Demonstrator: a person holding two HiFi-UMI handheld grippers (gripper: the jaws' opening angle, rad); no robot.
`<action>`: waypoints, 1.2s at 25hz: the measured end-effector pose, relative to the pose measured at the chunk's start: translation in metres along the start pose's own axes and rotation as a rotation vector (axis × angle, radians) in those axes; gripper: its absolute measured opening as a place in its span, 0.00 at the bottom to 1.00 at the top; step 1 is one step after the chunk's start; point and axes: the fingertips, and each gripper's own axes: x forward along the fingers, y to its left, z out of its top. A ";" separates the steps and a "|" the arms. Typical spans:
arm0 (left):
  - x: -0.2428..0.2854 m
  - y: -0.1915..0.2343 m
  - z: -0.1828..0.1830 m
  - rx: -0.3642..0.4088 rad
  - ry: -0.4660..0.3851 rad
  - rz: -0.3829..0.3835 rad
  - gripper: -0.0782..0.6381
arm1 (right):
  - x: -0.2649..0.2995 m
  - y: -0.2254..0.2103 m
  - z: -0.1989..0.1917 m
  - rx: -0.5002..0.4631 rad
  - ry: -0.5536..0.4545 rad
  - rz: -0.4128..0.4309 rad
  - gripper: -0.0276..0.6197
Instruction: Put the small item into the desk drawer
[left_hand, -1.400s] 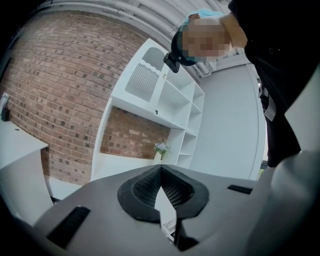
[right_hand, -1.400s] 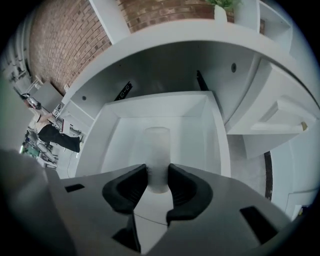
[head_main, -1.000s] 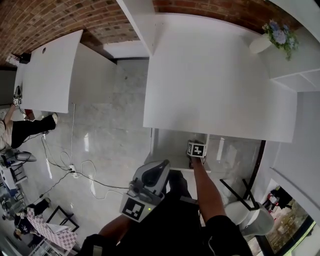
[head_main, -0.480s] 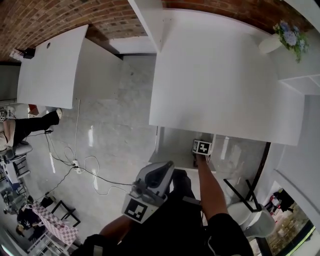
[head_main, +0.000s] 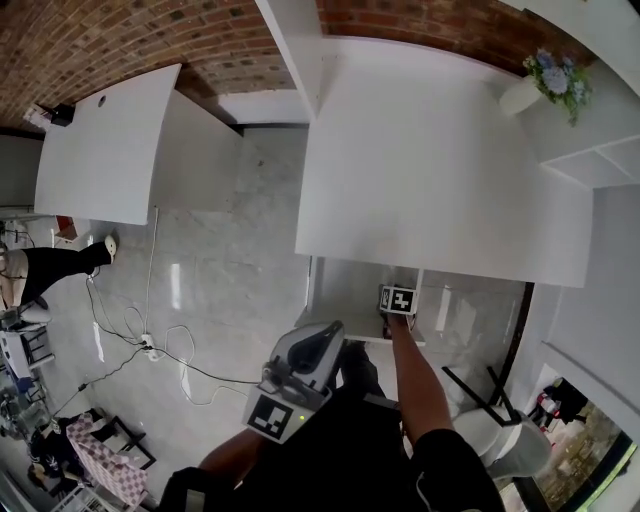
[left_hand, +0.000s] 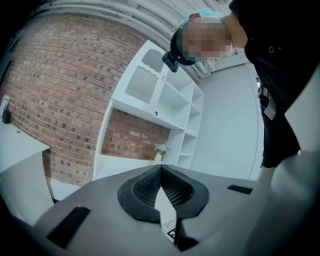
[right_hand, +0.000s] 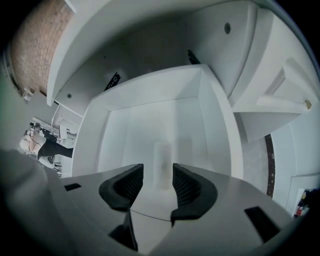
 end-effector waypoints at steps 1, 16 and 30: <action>-0.003 -0.004 0.004 0.002 -0.011 -0.002 0.14 | -0.007 0.001 0.001 -0.009 -0.011 -0.001 0.35; -0.103 -0.119 0.050 0.113 -0.207 -0.011 0.14 | -0.265 0.062 0.000 -0.189 -0.585 0.139 0.06; -0.194 -0.172 0.028 0.149 -0.221 0.027 0.14 | -0.466 0.121 -0.082 -0.293 -0.925 0.211 0.06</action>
